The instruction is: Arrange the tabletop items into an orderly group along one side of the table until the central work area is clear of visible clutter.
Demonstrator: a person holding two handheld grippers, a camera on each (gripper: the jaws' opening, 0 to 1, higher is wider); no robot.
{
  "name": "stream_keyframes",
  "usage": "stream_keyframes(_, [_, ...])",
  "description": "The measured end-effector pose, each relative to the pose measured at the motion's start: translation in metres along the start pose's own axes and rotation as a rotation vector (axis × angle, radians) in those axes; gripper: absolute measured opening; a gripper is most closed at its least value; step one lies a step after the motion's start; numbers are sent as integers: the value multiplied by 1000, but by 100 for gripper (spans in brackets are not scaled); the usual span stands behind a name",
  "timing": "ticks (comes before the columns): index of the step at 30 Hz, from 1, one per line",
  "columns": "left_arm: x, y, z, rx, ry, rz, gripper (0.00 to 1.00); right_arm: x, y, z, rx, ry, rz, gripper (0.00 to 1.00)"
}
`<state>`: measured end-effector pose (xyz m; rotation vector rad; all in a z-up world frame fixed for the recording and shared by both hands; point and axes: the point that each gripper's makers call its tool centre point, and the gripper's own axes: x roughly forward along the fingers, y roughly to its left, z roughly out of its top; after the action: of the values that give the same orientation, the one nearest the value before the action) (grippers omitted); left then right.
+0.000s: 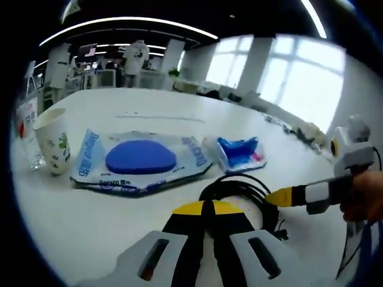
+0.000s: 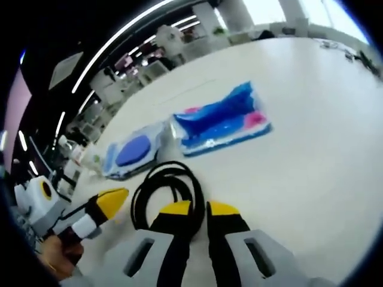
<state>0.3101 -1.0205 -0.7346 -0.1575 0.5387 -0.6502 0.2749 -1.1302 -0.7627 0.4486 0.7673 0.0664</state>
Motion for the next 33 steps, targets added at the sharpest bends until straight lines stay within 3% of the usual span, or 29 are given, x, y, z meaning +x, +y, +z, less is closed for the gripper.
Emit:
stream_keyframes(6, [-7,7,7,22,-5,11,13,-5,5,11,-26,-45,16,20])
stream_keyframes(14, [-19,14,15,33,-7,3,24,-13,14,11,-152,-15,54,34])
stream_keyframes(18, [-25,20,19,62,-4,3,32,-22,22,14,-236,-22,79,43])
stream_keyframes(33, [-69,46,40,104,-11,-2,65,-61,48,20,-391,-43,209,74])
